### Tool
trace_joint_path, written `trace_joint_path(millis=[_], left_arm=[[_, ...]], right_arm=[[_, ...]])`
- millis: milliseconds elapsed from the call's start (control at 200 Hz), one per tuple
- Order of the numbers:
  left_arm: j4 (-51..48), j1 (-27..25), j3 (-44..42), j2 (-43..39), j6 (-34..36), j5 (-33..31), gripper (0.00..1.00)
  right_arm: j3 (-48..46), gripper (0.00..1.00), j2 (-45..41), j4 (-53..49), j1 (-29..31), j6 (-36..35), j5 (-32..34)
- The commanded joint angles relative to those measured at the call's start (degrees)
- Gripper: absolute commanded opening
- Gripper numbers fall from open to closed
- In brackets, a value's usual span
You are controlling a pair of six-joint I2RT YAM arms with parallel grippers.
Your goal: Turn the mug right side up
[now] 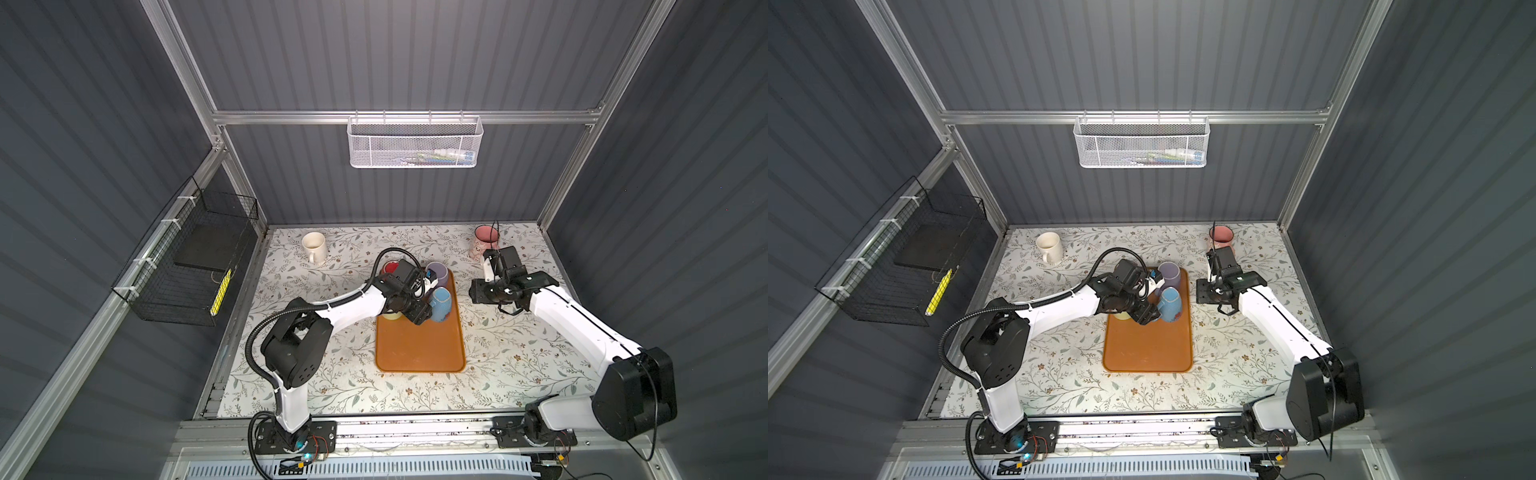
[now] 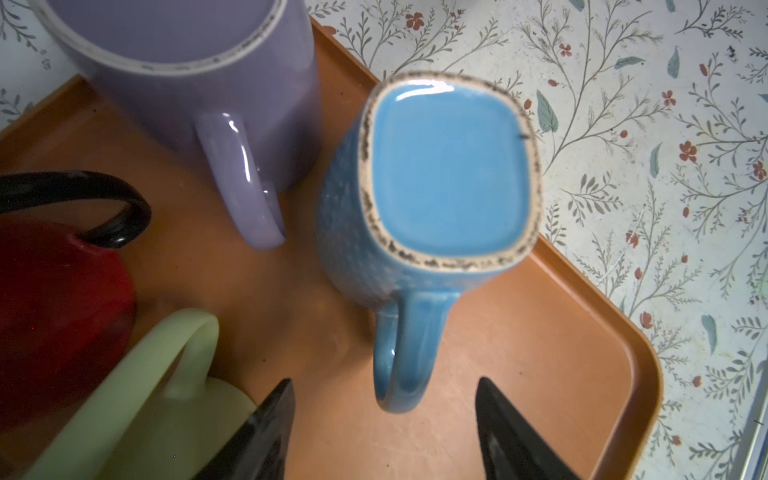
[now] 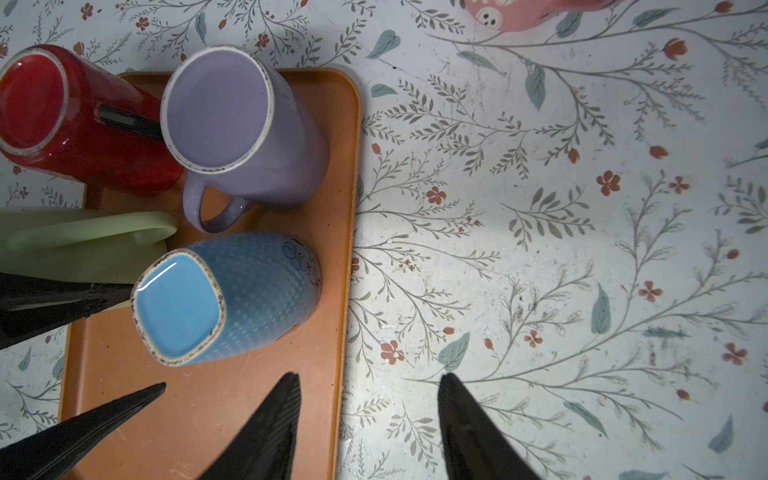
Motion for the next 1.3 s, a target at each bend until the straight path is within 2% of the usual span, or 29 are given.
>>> trace_joint_path(millis=[0,1296], left_arm=[[0.2,-0.6,1.6,1.0,-1.3,1.6,0.69],[2.1,-5.1,0.4,1.3,-6.4,5.0,0.66]], right_arm=[[-0.6,0.56,0.6,-0.1,-0.1,-0.2,-0.1],[-4.0,0.55,-2.9,0.2,-0.7,0.4,0.0]])
